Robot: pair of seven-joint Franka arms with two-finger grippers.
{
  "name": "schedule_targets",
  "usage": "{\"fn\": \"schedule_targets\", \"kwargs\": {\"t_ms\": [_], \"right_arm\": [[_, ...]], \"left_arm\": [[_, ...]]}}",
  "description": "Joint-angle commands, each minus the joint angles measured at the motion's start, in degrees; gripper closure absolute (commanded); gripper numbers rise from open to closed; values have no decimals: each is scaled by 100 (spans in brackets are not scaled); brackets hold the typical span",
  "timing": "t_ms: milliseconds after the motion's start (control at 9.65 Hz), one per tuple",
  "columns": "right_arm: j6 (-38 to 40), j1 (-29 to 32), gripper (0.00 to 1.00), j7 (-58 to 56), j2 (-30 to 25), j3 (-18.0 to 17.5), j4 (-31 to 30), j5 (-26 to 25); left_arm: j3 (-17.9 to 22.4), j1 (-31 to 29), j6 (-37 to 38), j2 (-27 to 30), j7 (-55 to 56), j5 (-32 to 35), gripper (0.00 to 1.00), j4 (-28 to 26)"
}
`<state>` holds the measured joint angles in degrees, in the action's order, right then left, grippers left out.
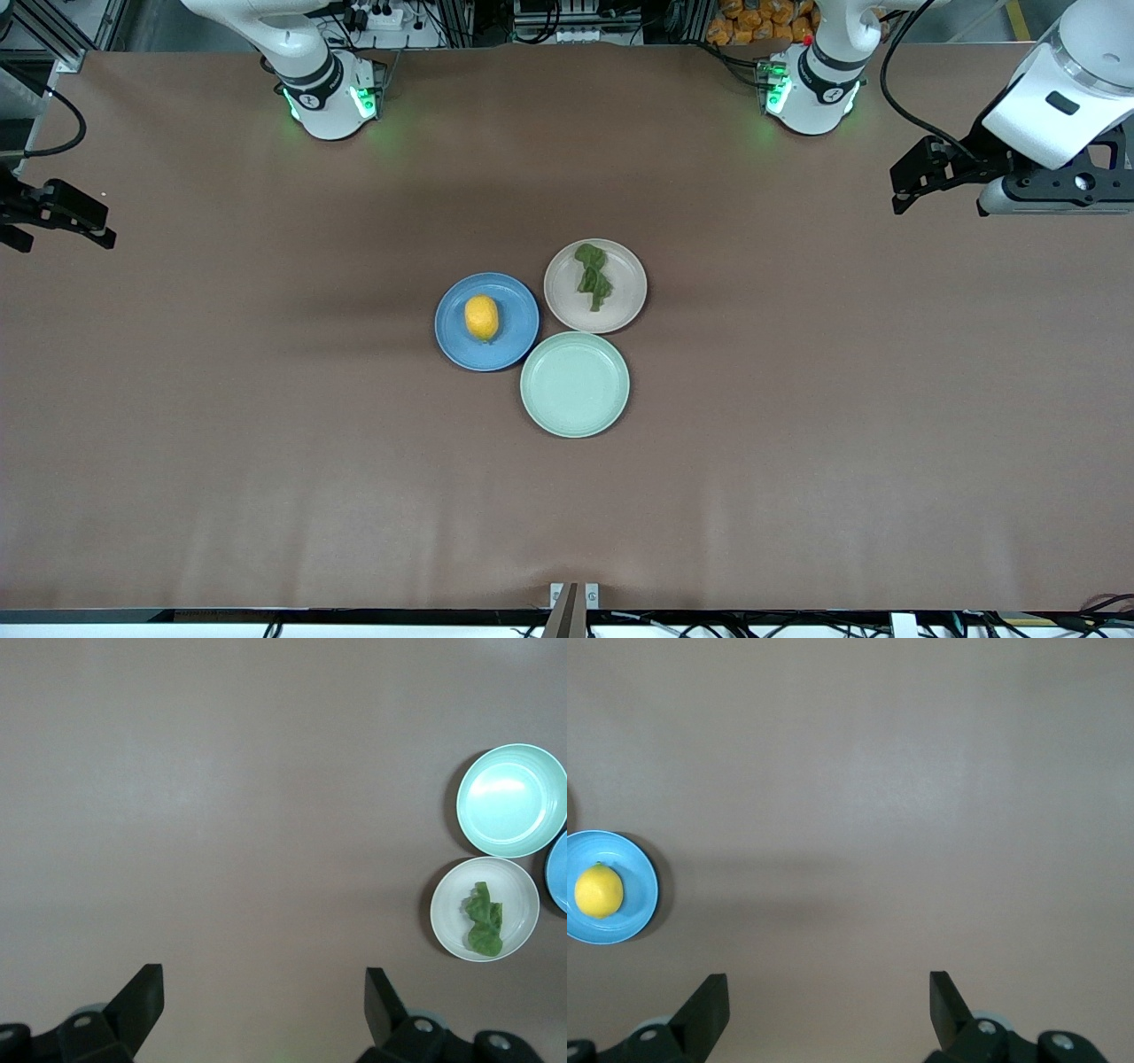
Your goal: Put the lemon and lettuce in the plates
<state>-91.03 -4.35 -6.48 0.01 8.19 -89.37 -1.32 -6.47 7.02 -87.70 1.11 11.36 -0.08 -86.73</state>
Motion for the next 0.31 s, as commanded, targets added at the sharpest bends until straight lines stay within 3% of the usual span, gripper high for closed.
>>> {"fn": "schedule_targets", "kwargs": {"t_ms": [0, 207], "right_arm": [[42, -30, 0, -20, 113, -1, 192, -167], [24, -22, 0, -3, 148, -1, 201, -158]], "left_arm": [[-56, -7, 95, 29, -125, -115, 0, 60], [-56, -7, 95, 29, -125, -124, 0, 60]]}}
